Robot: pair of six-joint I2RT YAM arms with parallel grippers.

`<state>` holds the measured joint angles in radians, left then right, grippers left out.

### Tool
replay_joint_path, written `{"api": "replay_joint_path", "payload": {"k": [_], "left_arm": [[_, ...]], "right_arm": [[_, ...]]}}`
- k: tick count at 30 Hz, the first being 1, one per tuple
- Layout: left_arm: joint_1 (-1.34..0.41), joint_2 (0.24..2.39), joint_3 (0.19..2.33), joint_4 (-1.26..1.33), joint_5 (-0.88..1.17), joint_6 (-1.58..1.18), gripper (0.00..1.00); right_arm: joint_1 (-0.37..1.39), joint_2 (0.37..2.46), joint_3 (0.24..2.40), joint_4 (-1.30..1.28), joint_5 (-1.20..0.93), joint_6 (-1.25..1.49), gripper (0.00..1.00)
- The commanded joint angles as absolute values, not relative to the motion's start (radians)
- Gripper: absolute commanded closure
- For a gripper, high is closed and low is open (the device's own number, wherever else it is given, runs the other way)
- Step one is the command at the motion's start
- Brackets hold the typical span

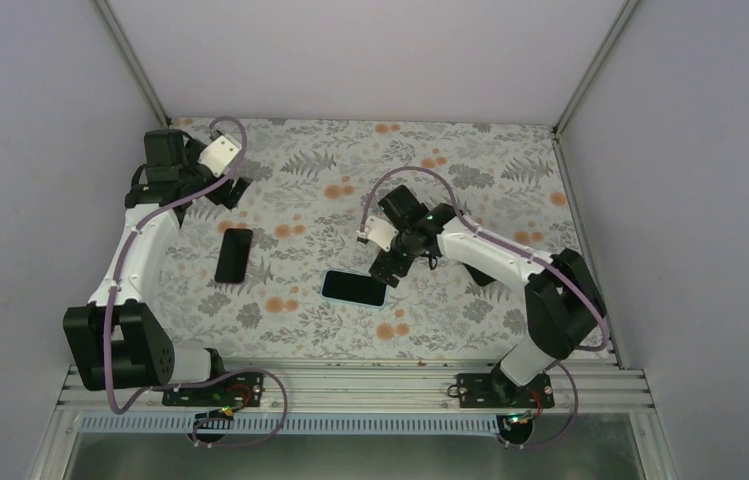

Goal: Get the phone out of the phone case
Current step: Adjust the phone at the center of the board, then pick up the phone at the center of the board.

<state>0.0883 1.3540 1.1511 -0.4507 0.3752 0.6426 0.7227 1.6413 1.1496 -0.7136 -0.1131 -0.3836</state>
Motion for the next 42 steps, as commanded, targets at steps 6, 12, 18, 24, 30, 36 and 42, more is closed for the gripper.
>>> {"api": "replay_joint_path", "payload": {"k": [6, 12, 18, 24, 30, 36, 42], "left_arm": [[0.094, 1.264, 1.071, -0.406, 0.372, 0.651, 0.00], [0.094, 1.236, 1.030, -0.400, 0.358, 0.659, 0.00], [0.094, 1.212, 1.005, -0.388, 0.333, 0.662, 0.00], [0.095, 1.211, 1.006, -0.384, 0.351, 0.657, 0.00], [0.096, 1.227, 1.009, -0.386, 0.378, 0.655, 0.00], [0.097, 1.235, 1.031, -0.398, 0.416, 0.661, 0.00], [0.095, 1.283, 1.093, -0.494, 0.531, 0.681, 0.00]], "right_arm": [[0.846, 1.653, 1.151, -0.695, -0.193, -0.478, 0.00], [0.928, 1.785, 1.183, -0.644, -0.116, -0.491, 0.00], [0.931, 1.811, 1.150, -0.548, -0.027, -0.525, 0.00], [0.922, 1.825, 1.128, -0.543, 0.002, -0.567, 0.00], [0.917, 1.894, 1.164, -0.669, -0.112, -0.598, 0.00], [0.879, 1.906, 1.187, -0.700, -0.165, -0.639, 0.00], [0.815, 1.967, 1.241, -0.761, -0.194, -0.674, 0.00]]}}
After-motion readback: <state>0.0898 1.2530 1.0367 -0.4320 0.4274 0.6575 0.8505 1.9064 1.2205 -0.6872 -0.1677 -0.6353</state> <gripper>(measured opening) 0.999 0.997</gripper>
